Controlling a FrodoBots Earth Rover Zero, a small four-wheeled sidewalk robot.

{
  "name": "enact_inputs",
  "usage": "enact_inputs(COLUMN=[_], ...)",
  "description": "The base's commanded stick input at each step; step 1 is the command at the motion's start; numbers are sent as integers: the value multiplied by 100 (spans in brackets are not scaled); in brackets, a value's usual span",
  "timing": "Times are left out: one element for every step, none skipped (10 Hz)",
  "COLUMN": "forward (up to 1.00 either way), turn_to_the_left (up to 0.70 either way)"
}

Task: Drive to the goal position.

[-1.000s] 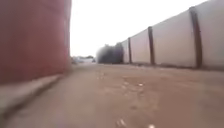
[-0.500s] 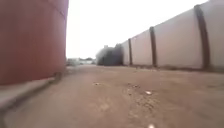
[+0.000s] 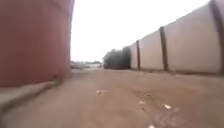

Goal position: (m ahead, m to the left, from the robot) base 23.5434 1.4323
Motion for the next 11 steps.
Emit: enact_inputs(forward=[100, 100, 100, 100, 100, 100, 100, 100, 100, 100, 100], turn_to_the_left=[0, 0, 0, 0, 0, 0, 0, 0, 0, 27, 21])
